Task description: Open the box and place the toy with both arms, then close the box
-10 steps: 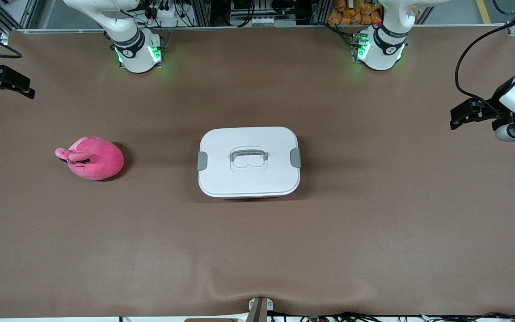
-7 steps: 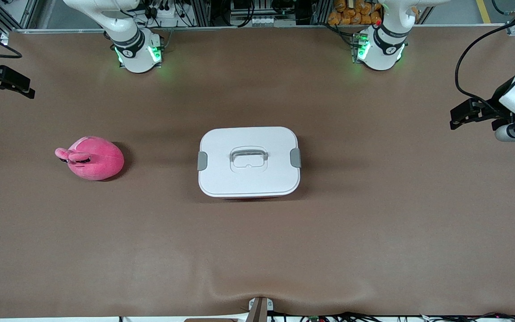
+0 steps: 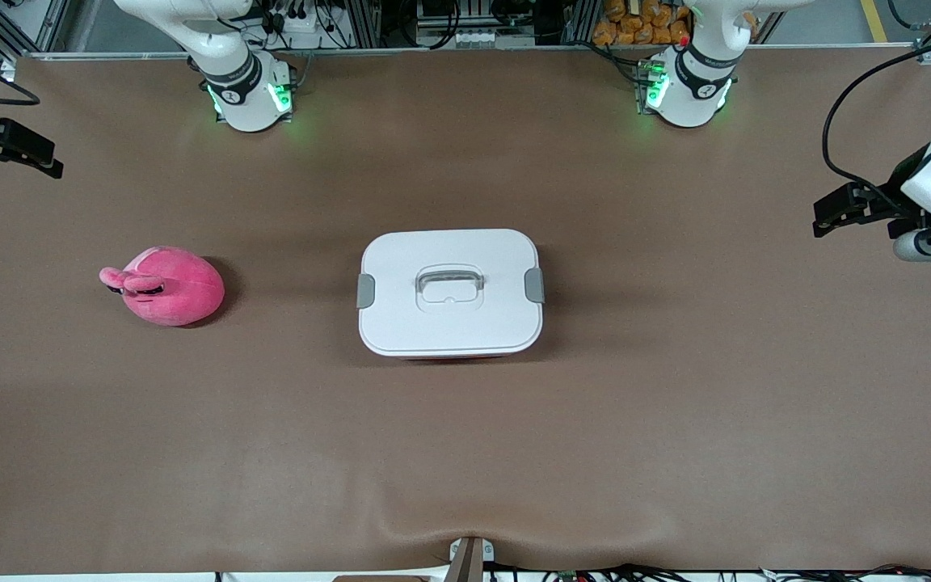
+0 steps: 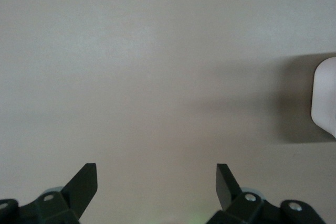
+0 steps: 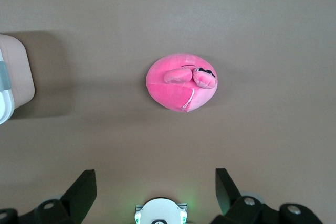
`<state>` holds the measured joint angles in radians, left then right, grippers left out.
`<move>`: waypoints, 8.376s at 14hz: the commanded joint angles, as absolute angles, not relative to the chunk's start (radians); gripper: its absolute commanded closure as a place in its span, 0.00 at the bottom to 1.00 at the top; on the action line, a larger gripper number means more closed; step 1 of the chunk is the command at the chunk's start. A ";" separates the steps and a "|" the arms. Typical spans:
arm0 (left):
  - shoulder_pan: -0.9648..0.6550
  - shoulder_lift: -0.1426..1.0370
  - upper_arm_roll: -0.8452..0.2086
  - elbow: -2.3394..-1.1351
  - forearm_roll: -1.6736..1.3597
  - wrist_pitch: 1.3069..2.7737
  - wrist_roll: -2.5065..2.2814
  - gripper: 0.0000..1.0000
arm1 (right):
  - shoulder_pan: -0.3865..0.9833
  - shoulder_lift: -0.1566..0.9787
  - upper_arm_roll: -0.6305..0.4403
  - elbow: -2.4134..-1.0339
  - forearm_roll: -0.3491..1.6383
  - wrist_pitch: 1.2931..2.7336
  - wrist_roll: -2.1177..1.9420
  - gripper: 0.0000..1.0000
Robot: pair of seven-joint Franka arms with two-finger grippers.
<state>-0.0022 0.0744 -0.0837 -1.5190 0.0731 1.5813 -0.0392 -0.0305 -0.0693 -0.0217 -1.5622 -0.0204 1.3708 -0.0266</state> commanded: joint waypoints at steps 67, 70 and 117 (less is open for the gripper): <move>-0.788 0.584 -0.189 -1.471 0.511 2.143 -2.758 0.58 | -0.038 0.212 -0.020 -1.511 0.005 1.387 -0.578 0.00; -0.788 0.584 -0.189 -1.471 0.511 2.137 -2.760 0.71 | -0.038 0.209 -0.020 -1.583 0.009 1.443 -0.696 0.00; 0.125 0.275 -0.369 -1.627 0.333 2.175 -1.990 1.00 | -0.120 0.195 -0.018 -1.858 0.031 1.810 -1.456 1.00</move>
